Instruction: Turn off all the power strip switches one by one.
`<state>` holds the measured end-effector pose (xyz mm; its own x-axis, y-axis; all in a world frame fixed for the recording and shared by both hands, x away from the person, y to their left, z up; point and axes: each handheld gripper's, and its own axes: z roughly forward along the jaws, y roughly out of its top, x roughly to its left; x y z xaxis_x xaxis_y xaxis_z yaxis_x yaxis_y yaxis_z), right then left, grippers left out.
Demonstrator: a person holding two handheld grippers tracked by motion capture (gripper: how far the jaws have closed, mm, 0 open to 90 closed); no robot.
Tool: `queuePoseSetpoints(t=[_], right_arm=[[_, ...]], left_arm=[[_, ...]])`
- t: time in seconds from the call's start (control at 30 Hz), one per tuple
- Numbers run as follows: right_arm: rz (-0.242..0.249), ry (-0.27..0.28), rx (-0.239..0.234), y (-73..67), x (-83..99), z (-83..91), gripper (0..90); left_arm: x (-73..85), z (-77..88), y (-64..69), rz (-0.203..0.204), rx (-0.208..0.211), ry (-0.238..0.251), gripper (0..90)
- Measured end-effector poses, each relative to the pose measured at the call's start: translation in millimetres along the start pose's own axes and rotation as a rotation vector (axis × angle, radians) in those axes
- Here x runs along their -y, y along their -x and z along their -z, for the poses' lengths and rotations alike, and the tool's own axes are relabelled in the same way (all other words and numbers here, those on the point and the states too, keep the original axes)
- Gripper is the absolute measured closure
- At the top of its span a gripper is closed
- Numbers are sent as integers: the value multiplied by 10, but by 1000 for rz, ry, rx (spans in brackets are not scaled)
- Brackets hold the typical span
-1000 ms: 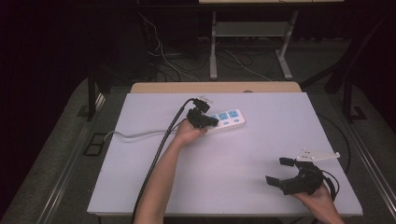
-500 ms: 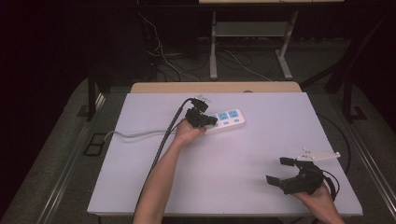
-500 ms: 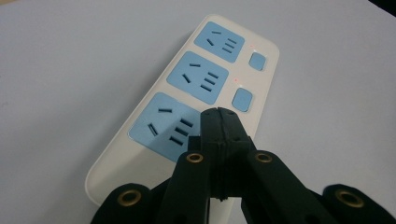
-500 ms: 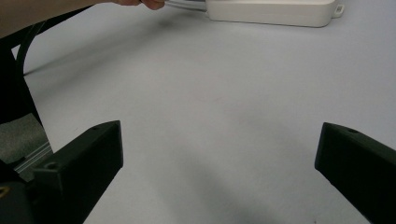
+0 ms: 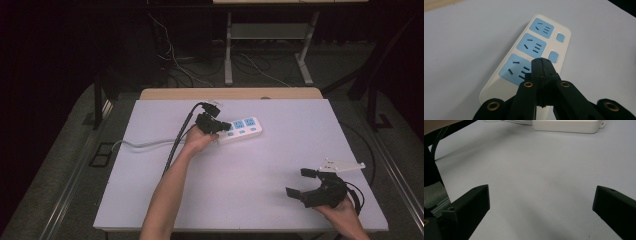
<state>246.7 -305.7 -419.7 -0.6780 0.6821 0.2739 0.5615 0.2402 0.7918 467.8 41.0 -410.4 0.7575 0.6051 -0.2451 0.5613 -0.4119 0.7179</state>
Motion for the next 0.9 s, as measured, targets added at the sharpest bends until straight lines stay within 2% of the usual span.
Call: queuePoseSetpoints(t=[0.3,0.73,0.9], right_arm=[[-5,2,2,3,-1,7,9],[-6,5,-1,7,-1,13,9],[-5,5,-1,4,-1,11,9]], left_arm=[[-189,66,60,-25,4,7,895],[-367,-53,204,-72,13,-16,895],[-378,-125,209,-72,15,-30,895]])
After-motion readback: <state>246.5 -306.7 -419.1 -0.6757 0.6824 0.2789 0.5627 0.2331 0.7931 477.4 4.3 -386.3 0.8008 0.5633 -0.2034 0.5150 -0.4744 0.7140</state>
